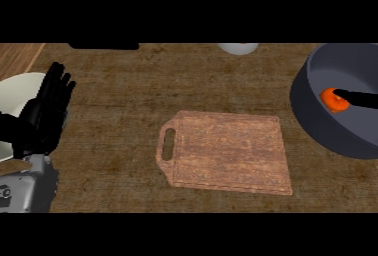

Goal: Pick the squash from the cutting board and place it in the pot

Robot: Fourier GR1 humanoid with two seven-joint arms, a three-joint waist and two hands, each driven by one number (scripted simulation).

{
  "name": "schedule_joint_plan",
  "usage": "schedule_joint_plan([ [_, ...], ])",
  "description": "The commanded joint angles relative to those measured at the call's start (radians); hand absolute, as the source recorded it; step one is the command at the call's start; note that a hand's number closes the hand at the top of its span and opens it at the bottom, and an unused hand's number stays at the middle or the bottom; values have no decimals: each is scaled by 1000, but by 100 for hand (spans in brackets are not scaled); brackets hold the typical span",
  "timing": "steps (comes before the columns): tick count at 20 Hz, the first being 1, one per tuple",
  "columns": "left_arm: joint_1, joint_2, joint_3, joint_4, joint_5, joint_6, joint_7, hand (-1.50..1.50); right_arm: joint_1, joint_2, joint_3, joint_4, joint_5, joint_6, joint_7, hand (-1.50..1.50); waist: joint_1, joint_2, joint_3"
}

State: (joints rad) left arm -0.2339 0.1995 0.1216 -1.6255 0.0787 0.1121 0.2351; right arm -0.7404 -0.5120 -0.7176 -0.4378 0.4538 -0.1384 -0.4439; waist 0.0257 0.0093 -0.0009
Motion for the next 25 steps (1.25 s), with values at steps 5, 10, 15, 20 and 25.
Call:
schedule_joint_plan([
  [5,29,0,-1,-18,-9,-1,7,0,56,-162,-125,111,-162,192,-128,-150,-4,1,4],
  [10,9,-3,6,18,-24,11,-9,0,164,-244,-129,159,-191,327,-191,-150,-15,-1,4],
  [15,46,3,18,-22,19,-34,-13,0,175,-350,-121,190,-212,429,-179,-150,-7,-1,4],
  [20,-29,-14,10,65,-18,0,-17,0,185,-350,-103,214,-216,413,-208,-150,-8,1,4],
  [25,46,-2,14,-15,-7,-26,-23,0,240,-375,-104,238,-238,476,-250,-150,-5,-1,5],
])
